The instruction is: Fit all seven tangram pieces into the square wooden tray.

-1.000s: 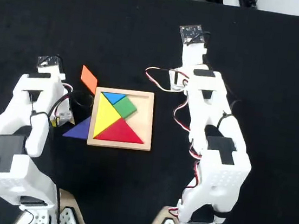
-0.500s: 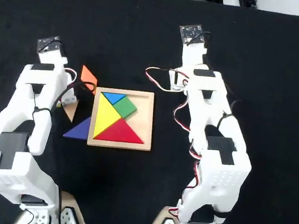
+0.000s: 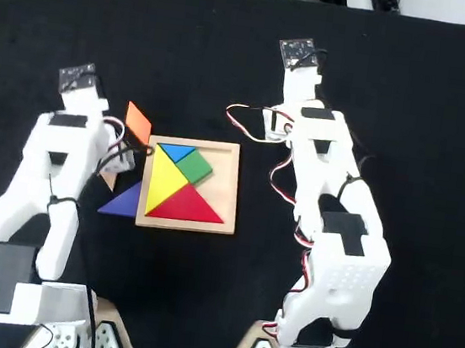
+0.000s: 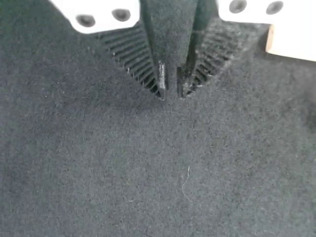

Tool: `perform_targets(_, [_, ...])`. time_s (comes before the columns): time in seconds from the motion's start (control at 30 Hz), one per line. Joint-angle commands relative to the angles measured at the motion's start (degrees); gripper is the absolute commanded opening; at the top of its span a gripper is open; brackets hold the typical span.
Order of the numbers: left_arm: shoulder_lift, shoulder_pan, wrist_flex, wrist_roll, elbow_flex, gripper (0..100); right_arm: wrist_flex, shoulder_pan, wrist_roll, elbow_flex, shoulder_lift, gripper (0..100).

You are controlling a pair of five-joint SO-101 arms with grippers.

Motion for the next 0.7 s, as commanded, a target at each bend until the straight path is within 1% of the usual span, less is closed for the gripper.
perform_targets(0.0, [-2.29, -2.24, -11.16, 0.70, 5.14, 23, -0.70, -0.44, 0.44, -1.36, -0.92, 4.5])
perform_targets(0.13, [-2.29, -4.79, -11.34, 0.44, 4.44, 24, -0.70, -0.44, 0.44, -1.36, -0.92, 4.5])
perform_targets(0.23, [-1.76, -4.62, -11.87, -2.99, 5.23, 24, -0.70, -0.44, 0.44, -1.45, -0.92, 4.5])
perform_targets(0.43, [3.25, -4.09, -12.40, -3.87, 2.24, 24, -0.70, -0.44, 0.44, -1.45, -0.66, 4.5])
perform_targets(0.57, [7.74, -4.00, -8.70, -8.09, -2.77, 23, -0.70, -0.44, 0.44, -1.45, -0.57, 4.5])
perform_targets(0.67, [10.64, -4.09, -6.24, -7.38, -5.76, 23, -0.70, -0.44, 0.44, -1.54, -0.57, 4.5])
